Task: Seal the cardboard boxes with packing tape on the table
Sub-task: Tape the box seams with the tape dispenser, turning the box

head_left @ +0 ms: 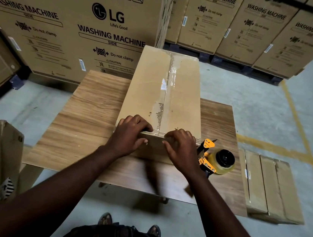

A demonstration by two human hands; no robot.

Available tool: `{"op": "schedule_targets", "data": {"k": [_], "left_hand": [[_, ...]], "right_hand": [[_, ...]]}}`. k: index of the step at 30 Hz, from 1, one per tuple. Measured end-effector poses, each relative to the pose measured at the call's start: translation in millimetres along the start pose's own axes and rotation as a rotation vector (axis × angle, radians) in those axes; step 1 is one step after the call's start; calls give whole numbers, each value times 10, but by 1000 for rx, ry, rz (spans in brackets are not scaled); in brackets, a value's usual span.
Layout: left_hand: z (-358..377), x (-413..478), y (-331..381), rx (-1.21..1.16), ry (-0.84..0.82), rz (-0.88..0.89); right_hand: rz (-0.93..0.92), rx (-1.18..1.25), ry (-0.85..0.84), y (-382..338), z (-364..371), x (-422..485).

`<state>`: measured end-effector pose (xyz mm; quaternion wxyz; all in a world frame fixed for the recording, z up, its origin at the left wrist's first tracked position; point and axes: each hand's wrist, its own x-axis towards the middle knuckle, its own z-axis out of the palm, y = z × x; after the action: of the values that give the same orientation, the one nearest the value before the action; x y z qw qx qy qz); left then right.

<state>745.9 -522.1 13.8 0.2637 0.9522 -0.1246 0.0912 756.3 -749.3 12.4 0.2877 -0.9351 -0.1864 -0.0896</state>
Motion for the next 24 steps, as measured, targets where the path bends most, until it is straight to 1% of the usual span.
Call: {"op": "schedule_targets", "data": {"k": [4, 6, 9, 12, 15, 17, 18, 21, 24], "left_hand": [[13, 23, 19, -22, 32, -11], [13, 11, 7, -21, 26, 0], [-33, -12, -49, -55, -36, 16], [-78, -47, -112, -116, -71, 61], [-82, -89, -171, -116, 32, 88], [-118, -120, -245, -59, 110, 51], [-143, -138, -292, -47, 123, 40], [-208, -205, -388, -8, 55, 36], [-248, -200, -412, -16, 11, 24]], "right_hand": [[23, 0, 20, -76, 6, 110], [1, -12, 24, -51, 16, 94], [-19, -19, -18, 7, 11, 65], [14, -19, -43, -44, 6, 122], [-19, 45, -35, -188, 48, 194], [-21, 37, -19, -256, 112, 209], [-9, 38, -8, -270, 144, 196], [13, 50, 17, -256, 185, 119], [44, -6, -14, -305, 176, 152]]}}
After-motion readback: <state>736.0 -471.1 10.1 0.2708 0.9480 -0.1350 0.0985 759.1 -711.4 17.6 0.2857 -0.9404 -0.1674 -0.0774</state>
